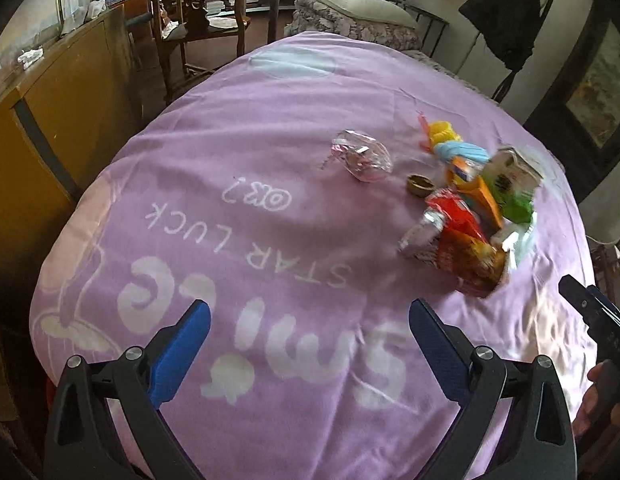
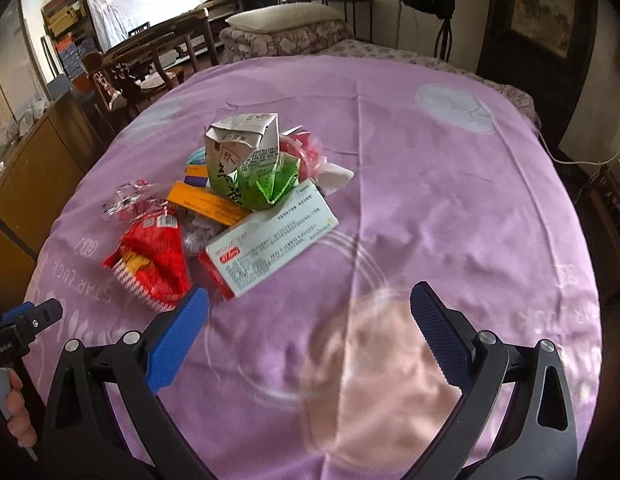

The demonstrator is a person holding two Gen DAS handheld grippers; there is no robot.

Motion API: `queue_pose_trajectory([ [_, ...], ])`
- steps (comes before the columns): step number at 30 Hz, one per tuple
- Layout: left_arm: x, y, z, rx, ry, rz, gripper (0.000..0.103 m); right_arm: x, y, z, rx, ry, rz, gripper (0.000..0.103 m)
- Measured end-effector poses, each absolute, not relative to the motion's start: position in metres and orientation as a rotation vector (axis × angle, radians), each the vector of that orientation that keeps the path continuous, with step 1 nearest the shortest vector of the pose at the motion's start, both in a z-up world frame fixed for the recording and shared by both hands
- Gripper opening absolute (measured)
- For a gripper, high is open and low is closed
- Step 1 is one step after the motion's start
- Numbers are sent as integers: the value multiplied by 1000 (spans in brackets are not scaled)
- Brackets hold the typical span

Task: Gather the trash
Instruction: 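Grasp the clear candy wrapper with the left tool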

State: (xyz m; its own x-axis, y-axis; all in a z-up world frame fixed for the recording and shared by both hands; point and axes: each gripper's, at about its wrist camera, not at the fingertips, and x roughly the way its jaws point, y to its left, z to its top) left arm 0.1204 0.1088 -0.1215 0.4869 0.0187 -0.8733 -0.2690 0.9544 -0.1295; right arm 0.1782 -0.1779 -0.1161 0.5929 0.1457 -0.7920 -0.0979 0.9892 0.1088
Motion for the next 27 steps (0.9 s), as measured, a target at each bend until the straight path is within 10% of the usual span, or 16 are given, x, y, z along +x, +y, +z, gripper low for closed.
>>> queue_pose_trajectory([
  [27,285,105,-149,-386,1102,249,93,213,-209,-131,93,906,52,97],
])
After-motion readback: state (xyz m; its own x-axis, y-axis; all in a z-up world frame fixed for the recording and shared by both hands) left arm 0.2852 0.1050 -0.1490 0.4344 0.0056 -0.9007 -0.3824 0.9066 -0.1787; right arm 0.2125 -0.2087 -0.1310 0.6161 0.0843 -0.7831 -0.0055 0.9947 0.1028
